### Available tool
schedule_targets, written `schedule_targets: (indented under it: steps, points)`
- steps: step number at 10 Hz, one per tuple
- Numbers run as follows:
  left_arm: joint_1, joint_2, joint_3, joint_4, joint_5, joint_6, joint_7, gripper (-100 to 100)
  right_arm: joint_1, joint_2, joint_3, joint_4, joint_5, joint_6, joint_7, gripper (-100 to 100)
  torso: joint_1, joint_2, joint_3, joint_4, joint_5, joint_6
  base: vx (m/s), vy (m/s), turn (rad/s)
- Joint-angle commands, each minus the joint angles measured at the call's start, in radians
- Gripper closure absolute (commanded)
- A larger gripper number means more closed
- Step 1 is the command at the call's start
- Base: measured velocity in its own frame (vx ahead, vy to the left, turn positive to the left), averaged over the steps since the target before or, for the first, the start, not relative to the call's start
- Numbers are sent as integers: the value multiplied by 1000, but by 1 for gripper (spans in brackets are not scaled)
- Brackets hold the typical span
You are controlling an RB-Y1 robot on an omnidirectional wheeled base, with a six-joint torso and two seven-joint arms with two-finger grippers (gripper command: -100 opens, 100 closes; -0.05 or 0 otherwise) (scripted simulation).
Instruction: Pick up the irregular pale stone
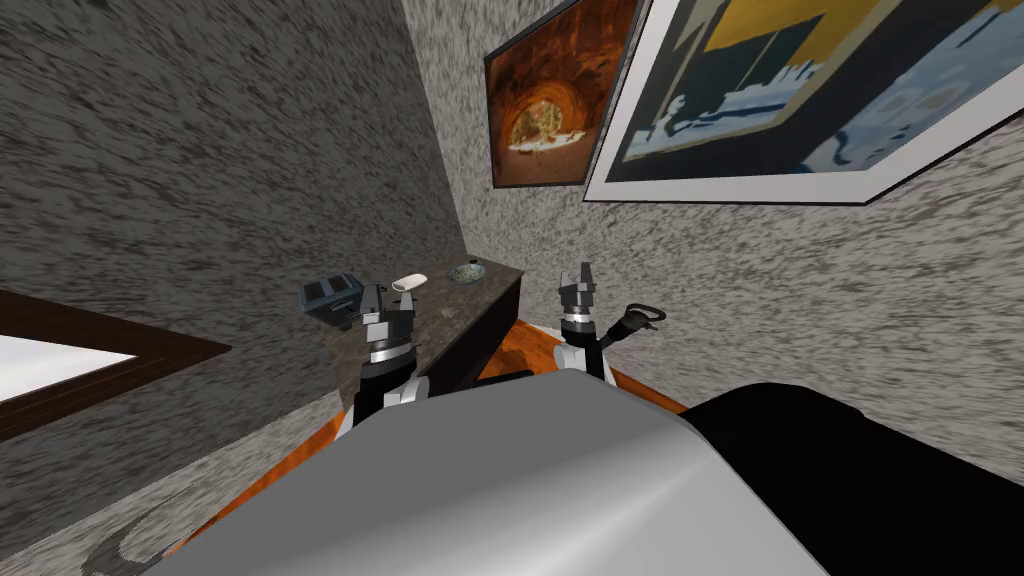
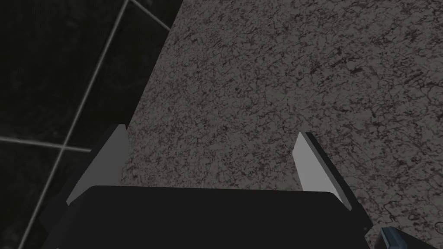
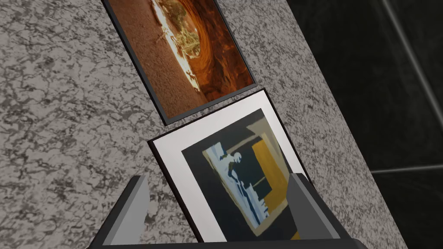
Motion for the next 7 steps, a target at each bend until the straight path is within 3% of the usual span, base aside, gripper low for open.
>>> schedule_targets:
  steps: [1,5,6,7]
  points:
    - [5,41,20,-4,11,36,-6,-100,0,0,0,0,0,0,0,0,0,0,0,0,0,0,-2,-3,-107]
    - [19,98,91,-21,48,147,-27,-100,0,0,0,0,0,0,0,0,0,1,0,0,0,0,-9,-1,-131]
    - [19,98,91,-21,48,162,-27,-100,0,0,0,0,0,0,0,0,0,1,1,0,0,0,-12,1,-37]
    - [23,108,116,-28,61,201,-34,-100,0,0,0,0,0,0,0,0,0,1,1,0,0,0,-11,-5,-121]
